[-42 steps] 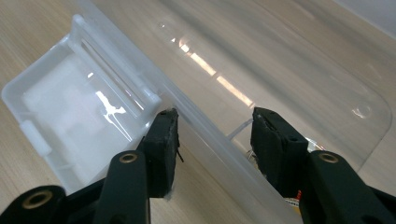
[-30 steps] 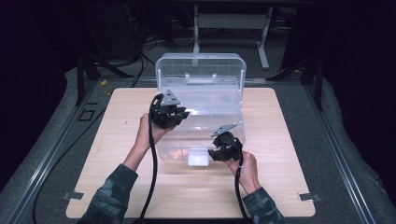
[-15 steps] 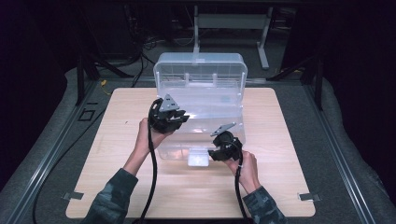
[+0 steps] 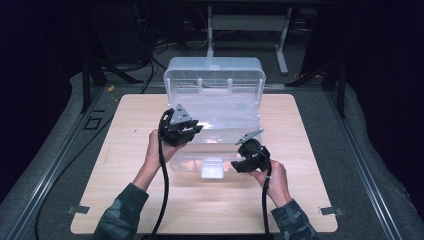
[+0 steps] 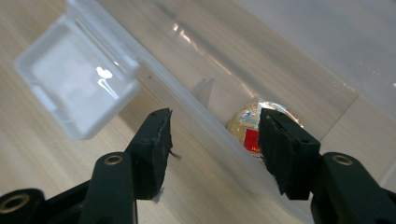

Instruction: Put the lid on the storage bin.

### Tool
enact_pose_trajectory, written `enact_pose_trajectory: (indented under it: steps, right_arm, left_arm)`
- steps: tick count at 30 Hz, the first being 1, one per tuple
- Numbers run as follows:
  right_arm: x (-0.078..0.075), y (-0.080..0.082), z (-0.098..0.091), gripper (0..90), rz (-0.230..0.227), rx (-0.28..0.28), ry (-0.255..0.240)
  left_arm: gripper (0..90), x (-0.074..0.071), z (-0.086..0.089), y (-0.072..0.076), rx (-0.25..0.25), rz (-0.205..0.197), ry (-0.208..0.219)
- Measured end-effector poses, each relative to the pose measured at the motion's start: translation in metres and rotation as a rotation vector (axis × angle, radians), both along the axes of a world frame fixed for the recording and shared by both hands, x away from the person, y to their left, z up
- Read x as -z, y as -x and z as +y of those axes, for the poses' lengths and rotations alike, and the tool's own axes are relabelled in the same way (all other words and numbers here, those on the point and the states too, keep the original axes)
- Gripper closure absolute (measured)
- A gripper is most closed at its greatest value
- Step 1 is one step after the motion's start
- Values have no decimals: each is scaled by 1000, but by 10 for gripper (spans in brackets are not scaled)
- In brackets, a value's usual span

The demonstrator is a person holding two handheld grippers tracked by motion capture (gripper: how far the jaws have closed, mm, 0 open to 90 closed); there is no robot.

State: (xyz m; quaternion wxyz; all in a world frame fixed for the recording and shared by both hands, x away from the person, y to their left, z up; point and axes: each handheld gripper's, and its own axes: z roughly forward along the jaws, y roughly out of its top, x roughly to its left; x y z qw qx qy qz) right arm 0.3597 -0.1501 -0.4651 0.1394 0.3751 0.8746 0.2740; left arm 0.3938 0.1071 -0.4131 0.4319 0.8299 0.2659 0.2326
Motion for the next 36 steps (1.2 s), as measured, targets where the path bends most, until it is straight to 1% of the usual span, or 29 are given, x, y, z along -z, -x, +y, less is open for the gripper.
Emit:
enact_pose_trajectory:
  steps: [2,4,5,6,8,9,11,12,13,16,18,19,20,22,25,27,28,29,31,34,36]
  right_arm:
    - [-8,5,-2,455,-17,-16,-3]
    - [-15,10,-2,456,-23,-37,-6]
    - [-19,13,-1,460,-32,-36,28]
    - [-23,15,0,473,-37,-45,36]
    - [-33,20,0,480,-53,-75,4]
    - [-39,22,0,479,-70,-83,-3]
    - [-54,24,0,510,-103,-100,-24]
    - [-62,24,1,509,-126,-94,-18]
    - [-70,22,1,509,-144,-93,-26]
    - [-90,12,1,502,-171,-98,-54]
    - [-99,2,1,495,-167,-97,-77]
    - [-102,-3,1,495,-170,-101,-96]
    - [-104,-8,2,492,-172,-94,-99]
    - [-107,-15,3,497,-158,-99,-136]
    - [-108,-22,7,499,-172,-88,-128]
    - [-108,-28,9,504,-181,-80,-132]
    - [-108,-32,9,504,-179,-72,-128]
    - [-108,-36,9,511,-181,-74,-146]
    - [-106,-42,8,510,-166,-60,-139]
    - [-104,-50,7,523,-158,-51,-141]
    - [-103,-54,7,551,-167,-39,-129]
  left_arm:
    - [738,1,0,2,3,2,1]
    - [737,2,0,3,8,2,3]
    - [737,2,0,3,10,4,3]
    - [737,3,1,3,10,4,2]
    - [735,3,1,3,11,0,3]
    - [732,2,0,3,8,-4,2]
    - [726,2,-1,3,8,0,2]
    - [726,2,-1,3,9,1,1]
    - [727,2,0,4,9,2,1]
    - [725,2,0,4,9,3,1]
    - [725,3,0,4,8,-1,-2]
    - [725,3,0,5,8,3,2]
    - [725,3,0,5,11,6,2]
    - [723,4,1,6,8,2,4]
    - [722,5,0,8,5,6,9]
    - [719,5,0,8,3,8,8]
    - [718,5,0,8,5,9,6]
    - [717,5,1,8,8,10,0]
    - [714,7,1,10,4,14,9]
    - [712,9,1,12,6,20,9]
    - [710,9,1,13,9,29,5]
